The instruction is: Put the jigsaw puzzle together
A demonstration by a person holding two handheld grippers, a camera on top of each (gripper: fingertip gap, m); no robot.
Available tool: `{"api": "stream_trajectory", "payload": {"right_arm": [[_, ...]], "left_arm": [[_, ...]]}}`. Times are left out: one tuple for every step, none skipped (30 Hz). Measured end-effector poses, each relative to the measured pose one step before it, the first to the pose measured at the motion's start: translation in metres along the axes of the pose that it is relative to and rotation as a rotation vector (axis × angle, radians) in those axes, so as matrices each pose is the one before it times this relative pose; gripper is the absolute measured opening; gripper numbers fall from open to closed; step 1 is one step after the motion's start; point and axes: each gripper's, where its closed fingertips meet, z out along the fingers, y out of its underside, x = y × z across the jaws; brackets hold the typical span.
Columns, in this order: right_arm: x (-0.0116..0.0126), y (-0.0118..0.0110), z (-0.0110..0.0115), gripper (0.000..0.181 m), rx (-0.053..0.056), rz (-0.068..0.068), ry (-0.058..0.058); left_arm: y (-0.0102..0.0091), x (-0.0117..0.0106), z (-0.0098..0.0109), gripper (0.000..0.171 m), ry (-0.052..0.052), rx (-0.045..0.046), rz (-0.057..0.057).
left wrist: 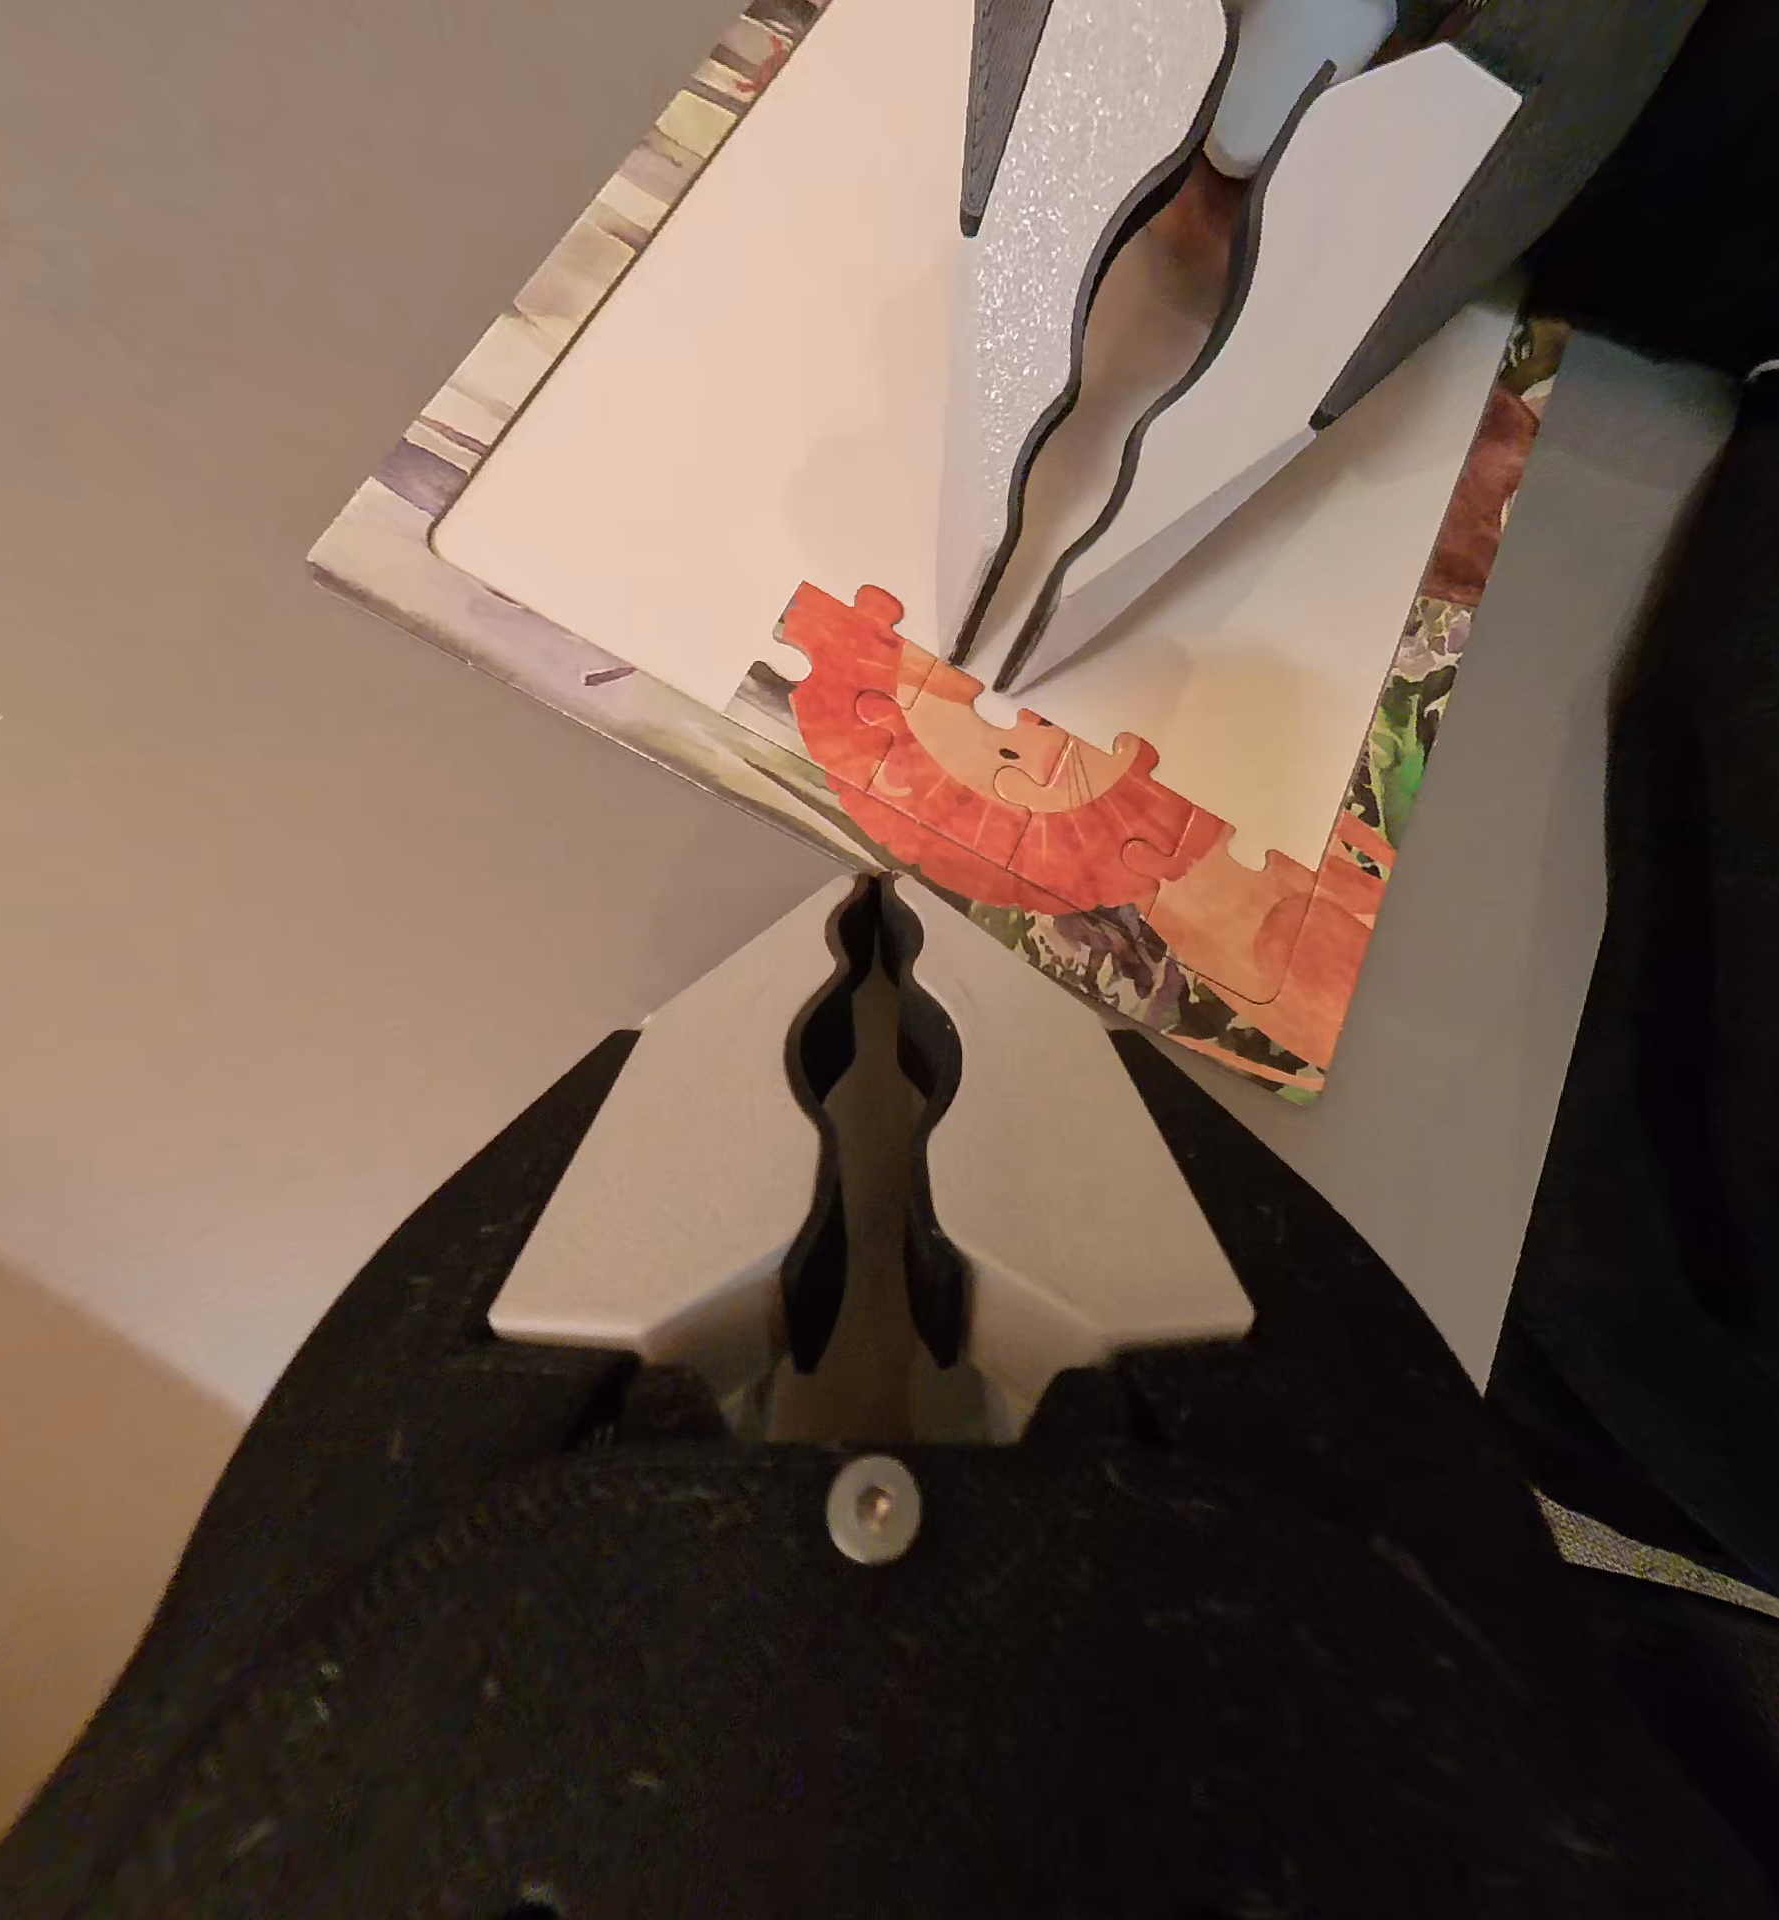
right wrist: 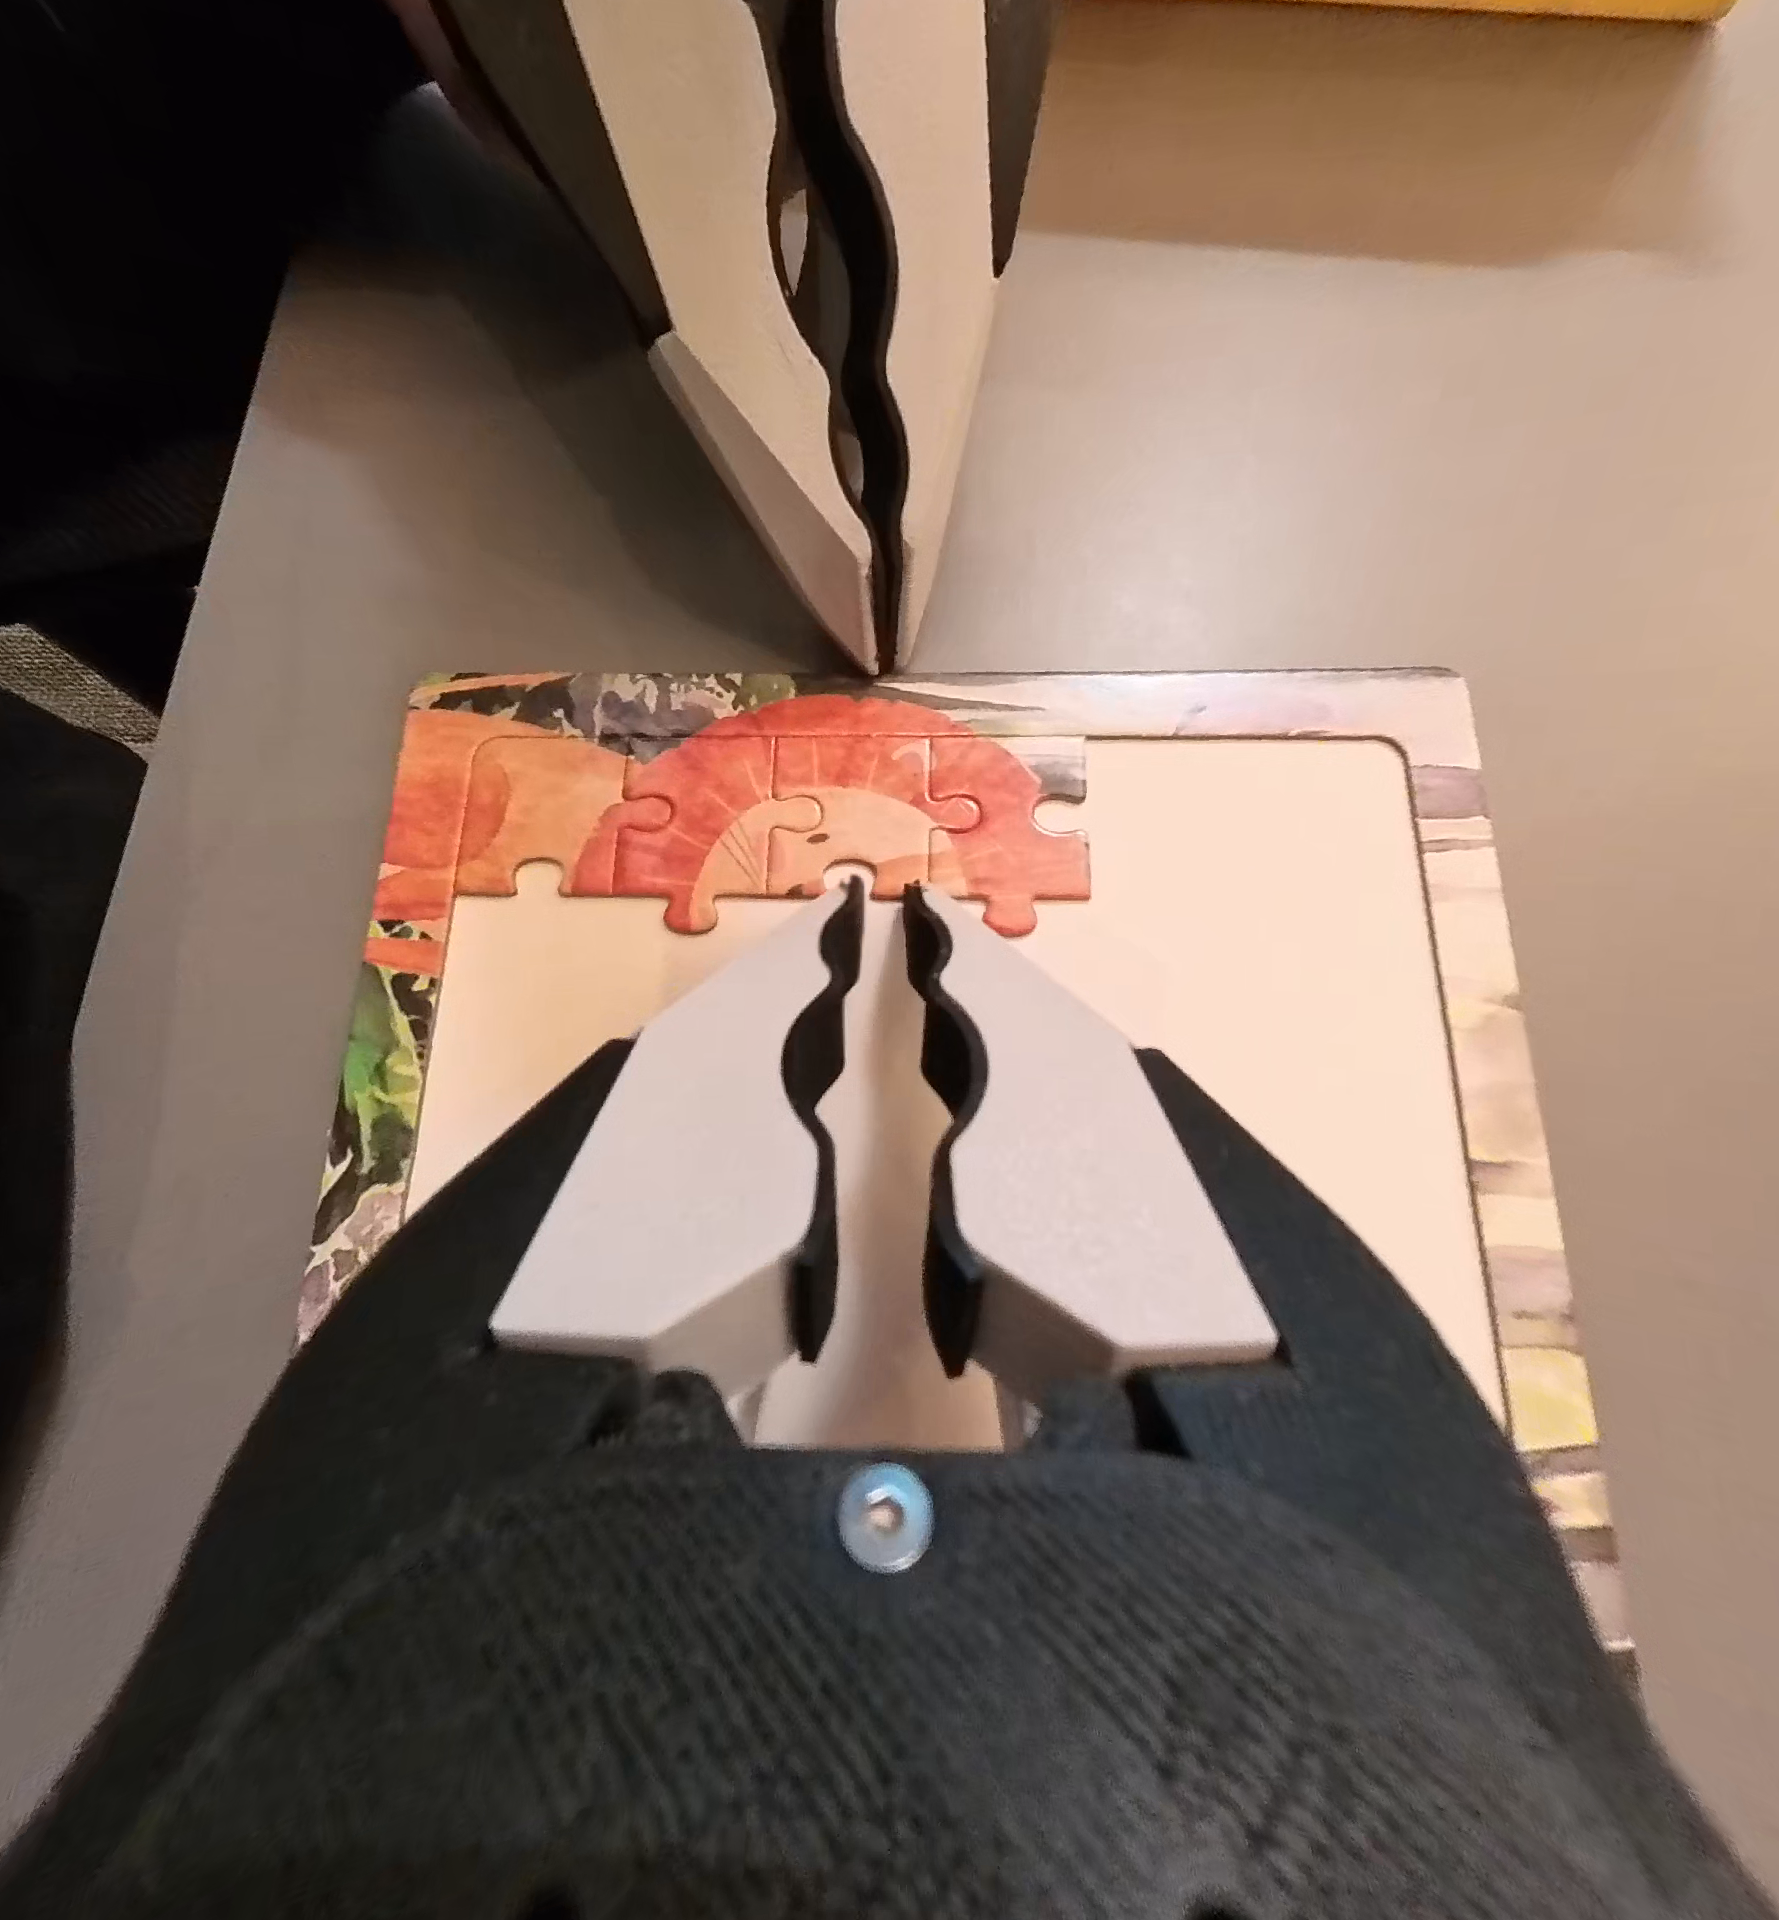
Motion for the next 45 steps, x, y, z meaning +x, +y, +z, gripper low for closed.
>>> {"api": "stream_trajectory", "payload": {"right_arm": [[0.00026,0.00001,-0.00003,0.005,0.0000,0.0007,0.0008],[0.00033,-0.00002,0.00011,0.004,0.0007,0.0000,0.0023],[0.00041,0.00002,0.00006,0.003,0.0008,-0.0005,0.0035],[0.00041,0.00001,0.00011,0.003,0.0004,-0.0008,0.0032],[-0.00006,0.00003,0.00001,0.003,-0.0003,-0.0013,0.0003],[-0.00036,0.00017,-0.00002,0.004,-0.0002,-0.0008,-0.0029],[-0.00096,-0.00002,-0.00010,0.006,-0.0004,-0.0004,-0.0071],[-0.00084,-0.00051,-0.00044,0.014,0.0027,0.0035,-0.0073],[0.00026,-0.00164,-0.00180,0.024,0.0127,0.0094,-0.0041],[0.00112,-0.00290,-0.00360,0.024,0.0239,0.0150,-0.0051],[0.00176,-0.00399,-0.00499,0.023,0.0328,0.0198,-0.0064],[0.00165,-0.00429,-0.00540,0.022,0.0349,0.0221,-0.0095],[0.00100,-0.00379,-0.00457,0.020,0.0309,0.0203,-0.0132],[0.00040,-0.00221,-0.00274,0.019,0.0201,0.0155,-0.0128],[0.00067,0.00040,-0.00053,0.019,0.0026,0.0095,-0.0058],[0.00188,0.00276,0.00113,0.021,-0.0147,0.0021,0.0086],[0.00283,0.00369,0.00213,0.024,-0.0229,-0.0070,0.0217],[0.00246,0.00322,0.00218,0.024,-0.0222,-0.0148,0.0252],[0.00131,0.00226,0.00212,0.024,-0.0170,-0.0172,0.0199],[-0.00002,0.00128,0.00157,0.023,-0.0114,-0.0133,0.0094],[-0.00117,0.00094,0.00143,0.023,-0.0079,-0.0056,-0.0023],[-0.00175,0.00089,0.00127,0.023,-0.0057,0.0008,-0.0102],[-0.00115,0.00110,0.00090,0.022,-0.0068,0.0021,-0.0086],[-0.00041,0.00070,0.00052,0.021,-0.0044,0.0007,-0.0036],[-0.00040,0.00017,0.00023,0.020,-0.0011,-0.0015,-0.0025],[-0.00052,-0.00015,0.00008,0.018,0.0000,-0.0026,-0.0022],[-0.00039,0.00026,0.00018,0.017,-0.0013,-0.0022,-0.0013],[-0.00019,0.00046,0.00044,0.017,-0.0034,-0.0011,-0.0005],[-0.00024,0.00098,0.00074,0.017,-0.0064,-0.0013,-0.0002],[-0.00022,0.00140,0.00121,0.017,-0.0097,-0.0032,0.0010],[-0.00024,0.00102,0.00143,0.015,-0.0087,-0.0054,0.0024],[-0.00089,-0.00046,0.00108,0.015,-0.0007,-0.0064,0.0006],[-0.00132,-0.00071,0.00109,0.015,0.0005,-0.0056,-0.0021],[-0.00054,-0.00070,0.00077,0.015,-0.0001,-0.0044,0.0008],[-0.00016,-0.00037,0.00053,0.015,-0.0004,-0.0033,0.0015],[-0.00018,-0.00002,0.00008,0.015,-0.0004,-0.0009,-0.0004],[-0.00008,0.00002,-0.00024,0.016,0.0004,0.0012,-0.0018],[-0.00004,0.00012,-0.00022,0.016,0.0007,0.0016,-0.0013],[0.00003,0.00007,-0.00010,0.016,0.0000,0.0007,-0.0008],[0.00002,0.00004,-0.00006,0.016,0.0002,-0.0001,0.0002],[-0.00005,0.00011,-0.00003,0.016,0.0007,0.0000,-0.0002],[-0.00025,0.00007,-0.00006,0.016,-0.0001,-0.0003,-0.0011],[-0.00033,0.00010,-0.00017,0.017,-0.0020,-0.0018,0.0011],[-0.00004,0.00053,-0.00056,0.018,-0.0059,-0.0046,0.0062],[0.00067,0.00017,-0.00205,0.018,-0.0047,-0.0094,0.0127]], "left_arm": [[-0.00013,-0.00002,0.00010,0.000,-0.0001,0.00055,0.0009],[0.00002,0.00002,-0.00005,0.000,0.0003,0.00021,-0.0005],[-0.00001,0.00000,-0.00003,0.000,0.0002,0.00045,-0.0004],[-0.00003,-0.00001,0.00001,0.000,0.0001,0.00019,0.0004],[-0.00001,-0.00007,-0.00003,0.000,0.0003,0.00008,-0.0003],[0.00020,-0.00005,0.00007,0.000,0.0006,-0.00048,-0.0007],[0.00036,-0.00011,-0.00005,0.000,0.0006,-0.00089,0.0007],[0.00040,-0.00003,-0.00013,0.000,-0.0004,-0.00127,0.0010],[0.00021,0.00007,-0.00072,0.000,-0.0021,0.00222,0.0037],[-0.00083,-0.00038,-0.00197,0.000,-0.0047,0.01057,0.0040],[-0.00260,-0.00108,-0.00325,0.000,-0.0051,0.02033,-0.0036],[-0.00381,-0.00073,-0.00398,0.000,0.0009,0.02646,-0.0093],[-0.00399,-0.00033,-0.00383,0.000,0.0047,0.02634,-0.0079],[-0.00256,-0.00116,-0.00291,0.000,-0.0024,0.01678,-0.0035],[-0.00002,-0.00258,-0.00162,0.000,-0.0137,0.00217,0.0005],[0.00233,-0.00265,-0.00041,0.000,-0.0149,-0.01135,0.0021],[0.00347,-0.00200,0.00032,0.000,-0.0108,-0.01666,0.0023],[0.00265,-0.00168,0.00086,0.000,-0.0087,-0.01232,0.0014],[0.00131,-0.00060,0.00102,0.000,-0.0027,-0.00509,0.0007],[-0.00014,0.00077,0.00110,0.000,0.0056,0.00100,0.0009],[-0.00056,0.00134,0.00135,0.000,0.0072,0.00095,0.0015],[-0.00012,0.00074,0.00130,0.000,0.0017,-0.00168,0.0025],[0.00011,0.00028,0.00116,0.000,-0.0026,-0.00419,0.0036],[0.00024,0.00033,0.00100,0.000,-0.0018,-0.00412,0.0040],[-0.00021,0.00045,0.00070,0.000,0.0001,-0.00072,0.0027],[-0.00062,0.00046,0.00052,0.000,0.0021,0.00231,0.0005],[-0.00072,0.00073,0.00053,0.000,0.0038,0.00337,-0.0008],[-0.00046,0.00030,0.00047,0.000,0.0020,0.00204,-0.0004],[-0.00018,-0.00001,0.00069,0.000,0.0001,0.00083,-0.0009],[0.00007,0.00016,0.00107,0.000,0.0017,-0.00037,-0.0017],[0.00029,0.00036,0.00136,0.000,0.0033,-0.00147,-0.0017],[0.00091,-0.00008,0.00166,0.000,0.0009,-0.00483,-0.0020],[0.00175,-0.00034,0.00189,0.000,-0.0007,-0.01014,-0.0026],[0.00142,0.00025,0.00131,0.000,0.0035,-0.00799,-0.0033],[-0.00185,-0.00032,-0.00042,0.000,0.0016,0.01240,-0.0053],[-0.00055,0.00093,0.00030,0.000,0.0094,0.00407,-0.0071],[-0.00026,0.00106,0.00082,0.000,0.0090,0.00110,-0.0083],[-0.00073,0.00046,0.00066,0.000,0.0029,0.00247,-0.0035],[-0.00076,0.00055,0.00083,0.000,0.0016,0.00285,0.0004],[-0.00067,0.00078,0.00107,0.000,0.0017,0.00139,0.0003],[-0.00071,0.00091,0.00107,0.000,0.0015,0.00088,0.0009],[-0.00090,0.00103,0.00115,0.000,0.0015,0.00137,0.0024],[-0.00072,0.00070,0.00094,0.000,-0.0014,-0.00083,0.0056],[-0.00068,0.00032,0.00024,0.000,-0.0074,-0.00216,0.0130],[-0.00222,0.00097,-0.00109,0.000,-0.0070,0.00837,0.0189]]}}
